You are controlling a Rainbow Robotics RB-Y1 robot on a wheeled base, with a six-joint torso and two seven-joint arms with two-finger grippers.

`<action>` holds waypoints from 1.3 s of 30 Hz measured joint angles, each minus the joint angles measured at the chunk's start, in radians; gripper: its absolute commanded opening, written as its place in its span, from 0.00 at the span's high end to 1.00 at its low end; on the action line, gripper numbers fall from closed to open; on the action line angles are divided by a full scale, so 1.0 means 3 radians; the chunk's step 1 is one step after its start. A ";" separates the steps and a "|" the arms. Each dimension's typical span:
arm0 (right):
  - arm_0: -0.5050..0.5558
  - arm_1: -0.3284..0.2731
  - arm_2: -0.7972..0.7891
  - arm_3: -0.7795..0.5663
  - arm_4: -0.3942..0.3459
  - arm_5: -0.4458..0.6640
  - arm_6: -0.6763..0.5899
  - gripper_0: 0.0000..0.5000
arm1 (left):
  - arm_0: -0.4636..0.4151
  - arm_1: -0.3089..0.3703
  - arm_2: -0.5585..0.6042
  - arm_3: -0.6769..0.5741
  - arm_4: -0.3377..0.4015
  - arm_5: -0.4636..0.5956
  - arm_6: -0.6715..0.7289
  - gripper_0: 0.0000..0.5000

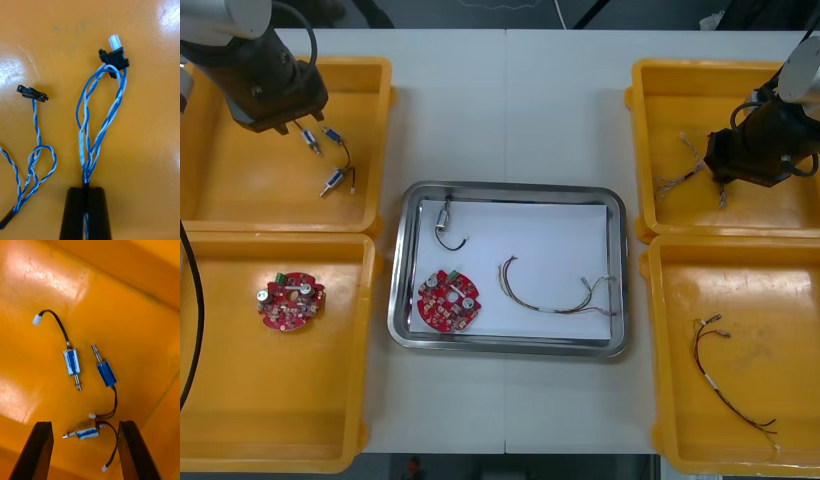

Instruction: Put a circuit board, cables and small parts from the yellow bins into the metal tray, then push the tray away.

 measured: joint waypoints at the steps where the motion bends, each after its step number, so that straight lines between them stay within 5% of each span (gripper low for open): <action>1: 0.0000 0.0000 0.0000 -0.0001 0.0000 0.0001 0.0000 1.00 | -0.0017 0.0000 0.0000 0.0075 -0.0005 -0.0073 0.0000 0.00; 9: 0.0011 -0.0005 0.0000 -0.0293 0.0009 0.0414 0.0000 1.00 | -0.0043 -0.0002 0.0000 0.0522 -0.0028 -0.0609 -0.0002 0.00; 21: 0.0142 -0.0070 -0.0167 -0.1883 0.0164 0.1819 0.0000 1.00 | -0.0044 -0.0014 -0.0167 0.0926 -0.0034 -0.1061 -0.0004 0.00; 28: 0.0391 -0.0073 -0.0207 -0.2692 0.0184 0.1978 0.0000 1.00 | -0.0043 -0.0049 -0.0218 0.0981 -0.0034 -0.1172 -0.0004 0.00; 39: 0.0895 -0.0079 -0.0207 -0.4044 -0.0537 0.1988 0.0008 1.00 | -0.0041 -0.0070 -0.0305 0.0987 -0.0034 -0.1319 -0.0004 0.00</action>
